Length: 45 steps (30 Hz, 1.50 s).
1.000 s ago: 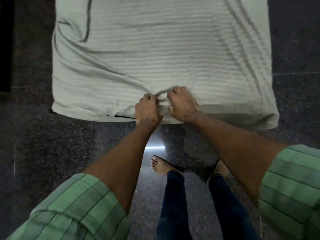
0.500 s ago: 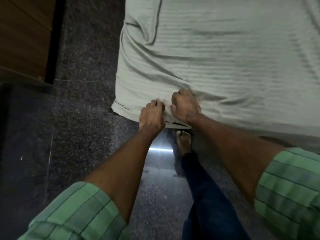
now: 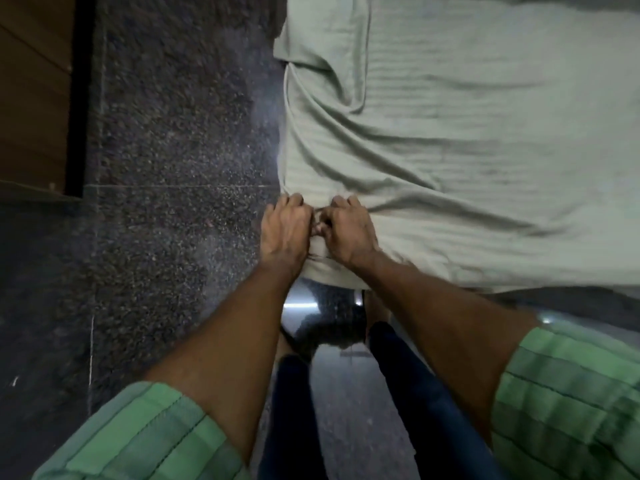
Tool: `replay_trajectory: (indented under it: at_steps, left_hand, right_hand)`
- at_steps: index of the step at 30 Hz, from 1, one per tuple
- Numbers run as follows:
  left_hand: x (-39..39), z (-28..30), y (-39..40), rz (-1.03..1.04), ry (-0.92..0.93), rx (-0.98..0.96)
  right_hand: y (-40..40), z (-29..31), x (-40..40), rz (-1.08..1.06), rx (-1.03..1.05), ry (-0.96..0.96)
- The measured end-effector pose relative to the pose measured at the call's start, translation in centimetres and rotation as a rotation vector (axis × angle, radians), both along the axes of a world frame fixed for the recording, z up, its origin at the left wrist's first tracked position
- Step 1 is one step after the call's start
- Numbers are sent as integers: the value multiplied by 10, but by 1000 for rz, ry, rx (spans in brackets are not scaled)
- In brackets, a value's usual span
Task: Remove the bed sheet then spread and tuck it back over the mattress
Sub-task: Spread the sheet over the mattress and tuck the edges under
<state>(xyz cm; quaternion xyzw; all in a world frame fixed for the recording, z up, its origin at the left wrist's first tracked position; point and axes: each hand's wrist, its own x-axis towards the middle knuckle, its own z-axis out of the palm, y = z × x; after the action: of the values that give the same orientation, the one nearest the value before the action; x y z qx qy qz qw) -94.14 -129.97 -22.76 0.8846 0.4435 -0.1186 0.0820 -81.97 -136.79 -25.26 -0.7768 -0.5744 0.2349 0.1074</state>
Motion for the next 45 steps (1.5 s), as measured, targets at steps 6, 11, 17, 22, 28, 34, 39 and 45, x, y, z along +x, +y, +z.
replay_trajectory:
  at_steps: [6, 11, 17, 22, 28, 34, 39, 45]
  left_hand:
    - [-27, -2, 40, -459, -83, -30]
    - [-61, 4, 65, -581, -108, -199]
    - [-89, 9, 66, -507, 56, -503]
    - [-91, -8, 60, -392, 105, -745]
    - [-80, 2, 65, -273, 31, -461]
    - [-72, 1, 61, -100, -101, -556]
    - [-70, 6, 50, -20, 10, -644]
    - [-74, 55, 56, 51, -20, -640]
  right_hand:
    - [4, 3, -26, -178, 20, 79]
    - [13, 8, -57, -155, -8, 120]
    - [2, 8, -86, -190, -142, 185]
    - [15, 25, -84, 52, -382, 90]
    - [7, 29, -75, -257, -98, 157]
    - [8, 31, -80, -413, -229, 81]
    - [11, 36, -84, -327, -419, 263]
    - [2, 76, -94, -500, -343, 286]
